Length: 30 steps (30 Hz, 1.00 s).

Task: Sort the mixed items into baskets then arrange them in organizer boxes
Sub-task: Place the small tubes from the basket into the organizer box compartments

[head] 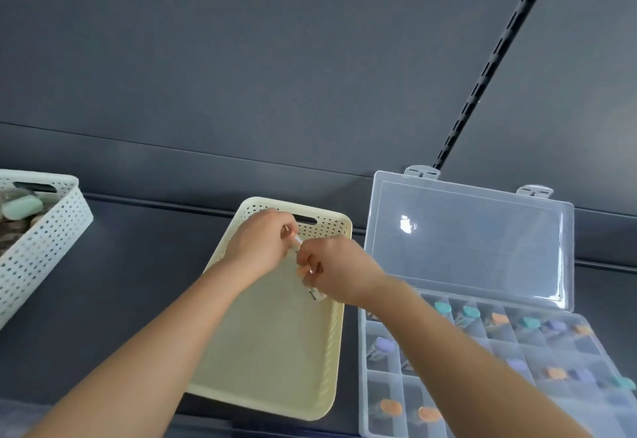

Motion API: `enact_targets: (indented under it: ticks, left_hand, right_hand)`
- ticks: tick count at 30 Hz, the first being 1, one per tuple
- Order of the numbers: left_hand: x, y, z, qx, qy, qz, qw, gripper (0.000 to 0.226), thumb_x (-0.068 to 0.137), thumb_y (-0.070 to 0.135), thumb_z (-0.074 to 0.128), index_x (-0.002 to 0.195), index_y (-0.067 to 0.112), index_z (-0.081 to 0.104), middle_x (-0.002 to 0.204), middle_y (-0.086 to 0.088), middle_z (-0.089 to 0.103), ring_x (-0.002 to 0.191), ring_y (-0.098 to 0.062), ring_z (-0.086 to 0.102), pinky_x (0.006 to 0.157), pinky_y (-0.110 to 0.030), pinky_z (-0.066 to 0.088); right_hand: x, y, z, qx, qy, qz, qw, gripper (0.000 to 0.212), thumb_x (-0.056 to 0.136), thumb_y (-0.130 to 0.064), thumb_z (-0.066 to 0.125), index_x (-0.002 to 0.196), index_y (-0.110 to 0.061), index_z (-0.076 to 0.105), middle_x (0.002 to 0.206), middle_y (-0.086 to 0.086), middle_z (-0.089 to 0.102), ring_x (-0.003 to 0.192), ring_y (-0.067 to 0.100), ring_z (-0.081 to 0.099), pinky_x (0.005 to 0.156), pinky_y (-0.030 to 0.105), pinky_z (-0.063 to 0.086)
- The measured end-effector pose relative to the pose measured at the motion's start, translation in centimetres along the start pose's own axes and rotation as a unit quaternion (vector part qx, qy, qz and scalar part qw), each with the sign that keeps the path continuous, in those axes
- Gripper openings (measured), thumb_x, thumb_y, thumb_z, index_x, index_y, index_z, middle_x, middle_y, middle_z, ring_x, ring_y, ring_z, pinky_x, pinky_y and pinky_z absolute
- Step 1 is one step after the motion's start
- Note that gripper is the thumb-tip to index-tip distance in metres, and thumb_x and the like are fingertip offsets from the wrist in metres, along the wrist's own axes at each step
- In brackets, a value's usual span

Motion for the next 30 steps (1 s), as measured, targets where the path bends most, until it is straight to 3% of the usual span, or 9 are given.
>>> enact_targets:
  ticks: [6, 11, 13, 18, 25, 30]
  left_hand:
    - [-4.1, 5.4, -1.7, -0.054, 0.133, 0.079, 0.987, 0.021, 0.088, 0.008, 0.062, 0.104, 0.020, 0.072, 0.090, 0.007, 0.056, 0.077, -0.012, 0.054, 0.075, -0.032, 0.046]
    - [-8.6, 12.1, -0.1, -0.068, 0.175, 0.127, 0.974, 0.014, 0.080, 0.007, 0.071, 0.089, 0.016, 0.065, 0.084, 0.010, 0.059, 0.074, -0.007, 0.054, 0.067, -0.023, 0.045]
    - [-10.3, 14.8, 1.3, -0.064, 0.172, 0.133, 0.974, 0.012, 0.080, 0.007, 0.072, 0.086, 0.016, 0.064, 0.084, 0.011, 0.059, 0.074, -0.004, 0.054, 0.065, -0.018, 0.044]
    - [-13.8, 22.0, 5.9, -0.089, 0.144, 0.161, 0.972, 0.012, 0.080, 0.004, 0.071, 0.087, 0.014, 0.067, 0.085, 0.009, 0.059, 0.074, -0.004, 0.055, 0.069, -0.023, 0.047]
    - [-16.6, 29.7, 12.1, -0.083, 0.091, 0.182, 0.976, 0.011, 0.083, 0.007, 0.069, 0.092, 0.013, 0.068, 0.092, 0.007, 0.061, 0.081, -0.009, 0.059, 0.073, -0.023, 0.049]
    - [-17.4, 32.6, 15.2, -0.029, 0.067, 0.206, 0.976, 0.009, 0.088, 0.016, 0.065, 0.096, 0.017, 0.068, 0.095, 0.008, 0.060, 0.085, -0.007, 0.057, 0.075, -0.014, 0.042]
  right_hand:
    - [-6.5, 2.9, -3.4, 0.123, 0.201, -0.001, 0.972, 0.006, 0.081, -0.014, 0.069, 0.086, -0.016, 0.069, 0.078, -0.006, 0.068, 0.069, 0.012, 0.061, 0.072, 0.028, 0.052]
    - [-13.3, 6.9, -5.0, 0.171, 0.301, -0.025, 0.938, 0.004, 0.083, -0.011, 0.070, 0.085, -0.014, 0.069, 0.080, -0.007, 0.068, 0.070, 0.009, 0.062, 0.066, 0.015, 0.050]
    - [-16.1, 8.7, -5.4, 0.169, 0.315, -0.032, 0.933, 0.006, 0.082, -0.011, 0.071, 0.084, -0.016, 0.068, 0.078, -0.011, 0.066, 0.071, 0.007, 0.060, 0.064, 0.010, 0.047]
    - [-23.7, 14.3, -6.3, 0.145, 0.324, -0.022, 0.935, 0.007, 0.081, -0.010, 0.072, 0.083, -0.016, 0.068, 0.078, -0.009, 0.068, 0.069, 0.006, 0.060, 0.060, 0.013, 0.047]
    - [-31.2, 20.7, -7.1, 0.105, 0.318, 0.029, 0.942, 0.007, 0.081, -0.012, 0.073, 0.085, -0.017, 0.070, 0.080, -0.007, 0.068, 0.068, 0.009, 0.061, 0.065, 0.030, 0.055]
    - [-34.3, 22.7, -6.7, 0.073, 0.313, 0.045, 0.946, 0.007, 0.079, -0.012, 0.074, 0.084, -0.016, 0.071, 0.079, -0.007, 0.068, 0.068, 0.009, 0.060, 0.065, 0.030, 0.054]
Point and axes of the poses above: each hand's wrist, its own x-axis towards the middle knuckle, its own z-axis out of the palm, y = z × x, the point moved 2 cm from there along x, towards the middle knuckle
